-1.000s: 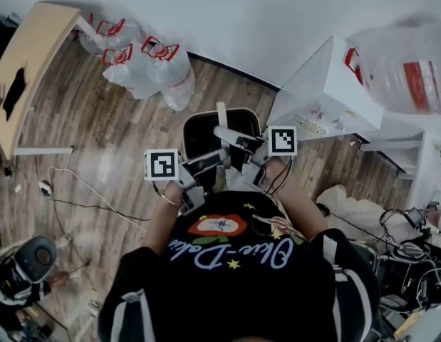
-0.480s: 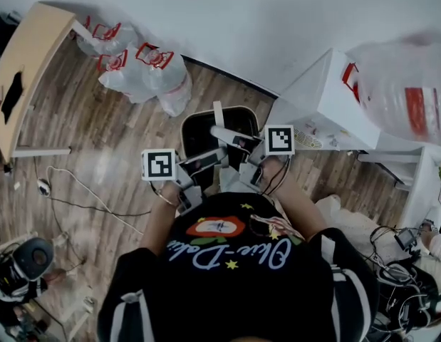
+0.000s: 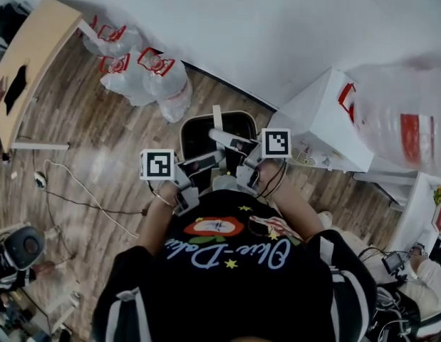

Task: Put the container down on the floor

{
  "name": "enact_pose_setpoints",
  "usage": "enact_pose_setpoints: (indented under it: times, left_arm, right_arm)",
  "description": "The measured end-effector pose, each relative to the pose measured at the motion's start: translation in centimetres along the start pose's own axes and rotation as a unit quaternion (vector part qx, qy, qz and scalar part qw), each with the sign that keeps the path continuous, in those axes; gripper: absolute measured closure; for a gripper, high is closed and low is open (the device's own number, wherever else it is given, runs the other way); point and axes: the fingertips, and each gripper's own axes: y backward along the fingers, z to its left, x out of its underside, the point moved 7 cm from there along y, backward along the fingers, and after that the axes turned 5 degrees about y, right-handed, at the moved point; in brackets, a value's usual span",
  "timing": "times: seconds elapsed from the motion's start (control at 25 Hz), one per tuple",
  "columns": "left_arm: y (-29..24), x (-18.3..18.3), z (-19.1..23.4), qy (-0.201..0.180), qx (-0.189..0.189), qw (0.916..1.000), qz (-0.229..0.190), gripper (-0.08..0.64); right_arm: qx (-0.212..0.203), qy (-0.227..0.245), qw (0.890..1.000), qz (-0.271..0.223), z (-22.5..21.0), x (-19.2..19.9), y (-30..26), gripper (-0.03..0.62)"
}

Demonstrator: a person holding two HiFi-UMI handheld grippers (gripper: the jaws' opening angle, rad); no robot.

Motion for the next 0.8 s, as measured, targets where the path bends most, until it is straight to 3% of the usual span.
enact_pose_setpoints:
  times: [0.4,0.6,0.8]
  left_arm:
    - [-1.9,-1.2,0.7,0.000,-0.017,0.9998,-0.011,0.511]
    - [-2.5,-4.2,0.8,0.011,-0.021,0.9996,-0.013,0.511]
    - [-2.8,-3.1,1.2,0.020,-0.019,0.9995,-0.016,0.511]
  right_arm:
    - [0.003,-0.001,1.000,0.014,-1.3,-2.1,0.7,0.522]
    - [0.008,-0.022,1.000,0.020,-2.2,-4.4,-1.0,0.522]
    - [0.010,-0.026,0.999,0.023,-2.8,-3.6,-0.2,0.522]
